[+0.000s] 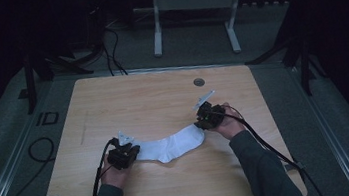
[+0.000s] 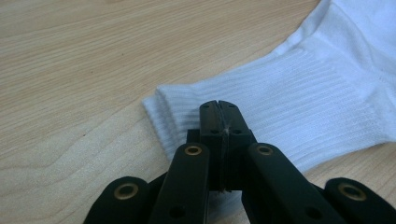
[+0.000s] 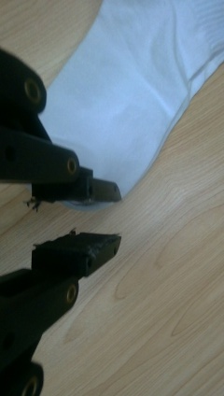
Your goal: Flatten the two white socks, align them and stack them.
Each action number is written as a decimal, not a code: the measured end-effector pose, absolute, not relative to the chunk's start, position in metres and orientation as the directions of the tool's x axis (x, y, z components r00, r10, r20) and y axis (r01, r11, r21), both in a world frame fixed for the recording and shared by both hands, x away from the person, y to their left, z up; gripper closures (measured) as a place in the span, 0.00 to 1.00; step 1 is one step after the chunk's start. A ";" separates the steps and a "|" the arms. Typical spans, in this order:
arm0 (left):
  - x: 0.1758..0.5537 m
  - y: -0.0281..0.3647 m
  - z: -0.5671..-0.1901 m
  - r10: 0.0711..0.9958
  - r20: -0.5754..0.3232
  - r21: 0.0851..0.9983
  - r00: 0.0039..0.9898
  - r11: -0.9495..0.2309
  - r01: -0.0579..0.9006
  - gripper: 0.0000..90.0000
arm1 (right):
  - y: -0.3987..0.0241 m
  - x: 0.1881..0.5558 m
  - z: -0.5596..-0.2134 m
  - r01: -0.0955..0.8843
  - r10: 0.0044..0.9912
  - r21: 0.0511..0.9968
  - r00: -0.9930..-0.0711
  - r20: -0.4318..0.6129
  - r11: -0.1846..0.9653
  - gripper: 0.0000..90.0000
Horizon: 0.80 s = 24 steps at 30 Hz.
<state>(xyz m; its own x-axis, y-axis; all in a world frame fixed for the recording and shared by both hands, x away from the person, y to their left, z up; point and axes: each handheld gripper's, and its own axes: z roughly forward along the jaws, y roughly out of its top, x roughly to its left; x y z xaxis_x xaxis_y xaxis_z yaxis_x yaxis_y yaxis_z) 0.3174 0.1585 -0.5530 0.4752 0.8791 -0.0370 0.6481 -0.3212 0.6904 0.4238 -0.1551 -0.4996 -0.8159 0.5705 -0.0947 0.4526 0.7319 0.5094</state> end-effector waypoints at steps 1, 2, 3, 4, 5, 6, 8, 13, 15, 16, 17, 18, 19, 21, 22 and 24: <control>0.317 0.158 -0.553 0.879 -0.036 0.690 0.475 -0.322 0.648 0.99 | -0.155 0.424 -0.500 0.457 0.573 0.510 -0.814 -0.090 0.729 0.76; 0.317 0.158 -0.553 0.879 -0.036 0.692 0.475 -0.321 0.647 0.99 | -0.155 0.424 -0.500 0.458 0.573 0.510 -0.815 -0.087 0.728 0.75; 0.317 0.158 -0.553 0.879 -0.035 0.692 0.475 -0.322 0.646 0.99 | -0.155 0.424 -0.501 0.457 0.572 0.509 -0.816 -0.087 0.729 0.75; 0.317 0.158 -0.553 0.879 -0.035 0.692 0.475 -0.322 0.646 0.99 | -0.155 0.424 -0.502 0.460 0.571 0.505 -0.817 -0.082 0.730 0.75; 0.317 0.158 -0.553 0.879 -0.036 0.692 0.475 -0.320 0.647 0.99 | -0.154 0.425 -0.503 0.466 0.571 0.500 -0.818 -0.073 0.730 0.75; 0.318 0.159 -0.553 0.879 -0.036 0.693 0.475 -0.320 0.646 0.99 | -0.153 0.425 -0.506 0.468 0.568 0.492 -0.820 -0.067 0.734 0.75; 0.318 0.159 -0.553 0.879 -0.034 0.693 0.476 -0.323 0.645 0.99 | -0.151 0.425 -0.513 0.475 0.564 0.470 -0.824 -0.060 0.744 0.79; 0.320 0.158 -0.554 0.880 -0.025 0.699 0.475 -0.324 0.638 0.99 | -0.151 0.421 -0.523 0.492 0.567 0.452 -0.823 -0.038 0.744 0.88; 0.321 0.158 -0.554 0.880 -0.017 0.702 0.475 -0.327 0.632 0.99 | -0.153 0.417 -0.524 0.496 0.567 0.448 -0.823 -0.030 0.744 0.90; 0.322 0.158 -0.554 0.879 -0.013 0.702 0.476 -0.331 0.630 0.99 | -0.155 0.415 -0.523 0.497 0.567 0.447 -0.823 -0.027 0.744 0.91; 0.322 0.157 -0.554 0.881 -0.012 0.703 0.474 -0.330 0.631 0.99 | -0.156 0.413 -0.523 0.496 0.565 0.446 -0.825 -0.027 0.745 0.91; 0.323 0.156 -0.554 0.882 -0.009 0.705 0.471 -0.329 0.629 0.99 | -0.156 0.411 -0.523 0.492 0.561 0.445 -0.827 -0.028 0.748 0.91; 0.324 0.156 -0.555 0.881 -0.005 0.708 0.472 -0.331 0.624 0.98 | -0.158 0.407 -0.523 0.489 0.558 0.446 -0.829 -0.028 0.750 0.91; 0.325 0.155 -0.555 0.883 -0.004 0.710 0.470 -0.328 0.623 0.98 | -0.159 0.402 -0.523 0.490 0.556 0.442 -0.831 -0.023 0.751 0.91; 0.326 0.155 -0.555 0.883 -0.004 0.713 0.469 -0.327 0.621 0.98 | -0.160 0.399 -0.523 0.490 0.555 0.442 -0.831 -0.022 0.751 0.91; 0.328 0.155 -0.555 0.884 -0.001 0.715 0.468 -0.326 0.619 0.98 | -0.160 0.394 -0.525 0.488 0.550 0.436 -0.835 -0.020 0.756 0.91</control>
